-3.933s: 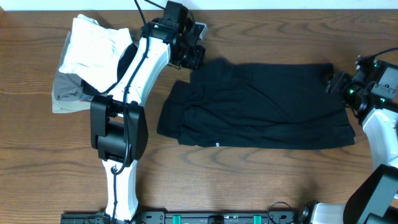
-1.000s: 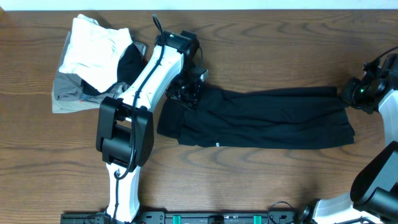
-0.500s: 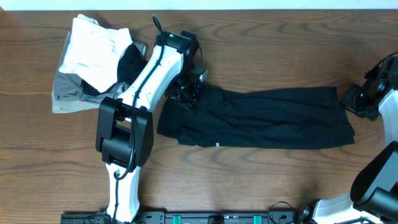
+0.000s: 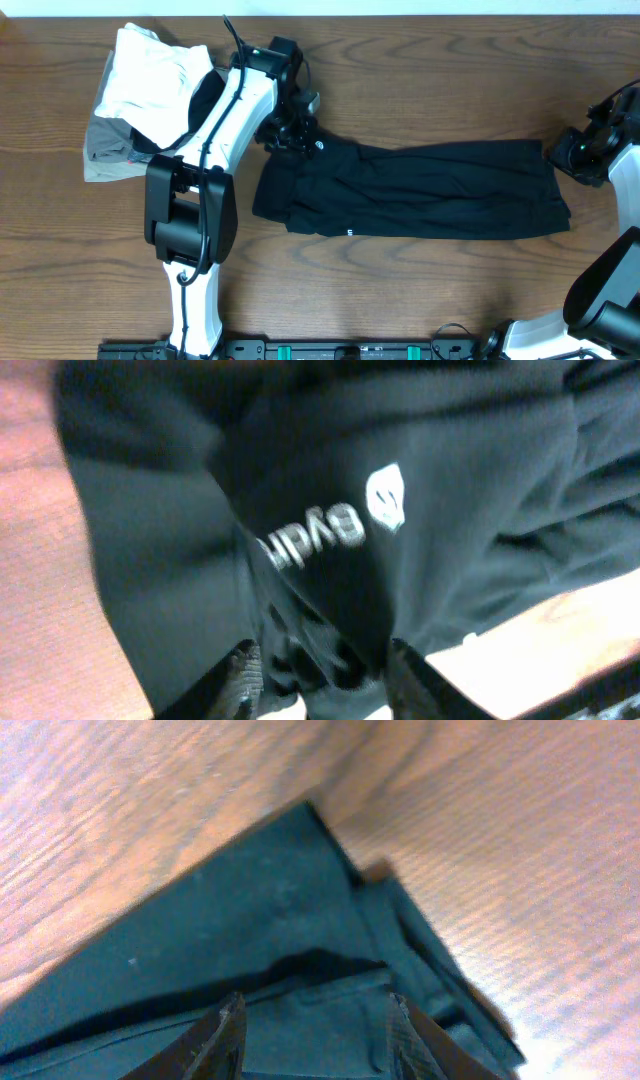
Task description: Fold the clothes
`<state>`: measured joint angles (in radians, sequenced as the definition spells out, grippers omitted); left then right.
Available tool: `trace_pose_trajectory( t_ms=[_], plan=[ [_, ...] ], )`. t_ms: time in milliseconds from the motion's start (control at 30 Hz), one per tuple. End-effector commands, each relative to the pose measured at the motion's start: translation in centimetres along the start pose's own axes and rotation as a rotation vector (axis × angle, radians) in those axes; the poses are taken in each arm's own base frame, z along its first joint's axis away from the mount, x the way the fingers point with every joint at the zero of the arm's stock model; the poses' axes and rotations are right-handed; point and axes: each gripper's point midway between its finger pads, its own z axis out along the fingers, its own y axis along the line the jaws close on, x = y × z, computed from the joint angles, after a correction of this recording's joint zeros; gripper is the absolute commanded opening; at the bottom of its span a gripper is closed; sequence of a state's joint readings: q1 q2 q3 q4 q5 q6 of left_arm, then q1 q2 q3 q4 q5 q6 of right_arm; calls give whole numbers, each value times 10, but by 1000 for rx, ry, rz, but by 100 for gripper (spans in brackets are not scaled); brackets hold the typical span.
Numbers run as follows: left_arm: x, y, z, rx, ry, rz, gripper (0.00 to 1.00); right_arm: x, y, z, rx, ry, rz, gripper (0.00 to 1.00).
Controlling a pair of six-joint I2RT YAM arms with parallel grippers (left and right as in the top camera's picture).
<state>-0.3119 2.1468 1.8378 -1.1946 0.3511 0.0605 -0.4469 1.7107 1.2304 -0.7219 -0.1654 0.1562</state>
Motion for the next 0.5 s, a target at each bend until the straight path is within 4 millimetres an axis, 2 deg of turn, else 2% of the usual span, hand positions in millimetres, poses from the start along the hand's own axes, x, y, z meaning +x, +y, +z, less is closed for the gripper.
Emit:
trace_pose_trajectory(
  t_ms=[0,167,333,467],
  plan=[
    [-7,-7,-11,4,-59,16,51,10,13,5,-60,33,-30,44],
    [-10,-19,-4,4,-61,51,52,13,14,7,-60,45,-31,44],
    [-8,-18,21,-2,-34,99,51,14,13,7,-58,52,-30,44],
    [-2,-11,34,-7,0,90,26,15,13,7,-58,57,-29,44]
  ],
)
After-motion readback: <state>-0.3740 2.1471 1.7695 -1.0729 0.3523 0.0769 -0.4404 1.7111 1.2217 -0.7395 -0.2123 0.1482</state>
